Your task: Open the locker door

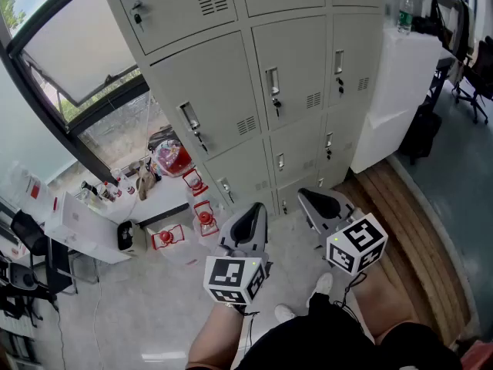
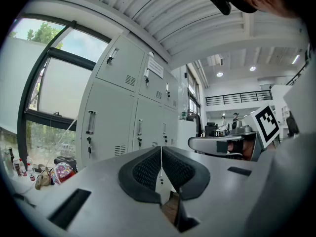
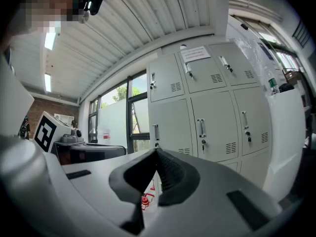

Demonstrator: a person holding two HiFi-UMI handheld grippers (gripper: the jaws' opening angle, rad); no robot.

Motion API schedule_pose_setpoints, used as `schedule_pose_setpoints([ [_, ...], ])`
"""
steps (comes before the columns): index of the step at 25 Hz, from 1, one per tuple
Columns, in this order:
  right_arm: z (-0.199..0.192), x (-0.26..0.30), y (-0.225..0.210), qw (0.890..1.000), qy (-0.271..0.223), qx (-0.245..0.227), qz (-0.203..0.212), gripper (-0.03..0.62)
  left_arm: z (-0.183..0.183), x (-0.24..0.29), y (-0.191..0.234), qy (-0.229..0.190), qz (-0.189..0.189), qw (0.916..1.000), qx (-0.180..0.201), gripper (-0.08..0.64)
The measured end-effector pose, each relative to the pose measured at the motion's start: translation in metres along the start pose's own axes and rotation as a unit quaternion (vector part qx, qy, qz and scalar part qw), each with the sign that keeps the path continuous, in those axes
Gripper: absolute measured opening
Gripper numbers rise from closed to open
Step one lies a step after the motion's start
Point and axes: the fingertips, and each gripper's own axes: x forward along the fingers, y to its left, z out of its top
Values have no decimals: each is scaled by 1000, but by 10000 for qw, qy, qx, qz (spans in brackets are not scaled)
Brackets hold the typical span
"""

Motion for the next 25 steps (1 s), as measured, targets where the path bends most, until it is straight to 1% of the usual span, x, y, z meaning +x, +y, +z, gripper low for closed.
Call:
schedule_pose_setpoints([
  [6,-2,-3,0,10000,-14,6,-12,54,-2,-1,-4,7,-33,10000,11,20],
  [11,2,-7,6,9999,-130,19,49,54,-1,-5,-7,-7,-84,10000,28,20],
  [17,3,-8,12,9999,-116,-49,-4,54,1,-12,-9,-23,-145,9999,60,20],
  [25,-2,-2,18,9999,-51,-47,113,54,-1,-18,-6,-37,-84,9999,49,20],
])
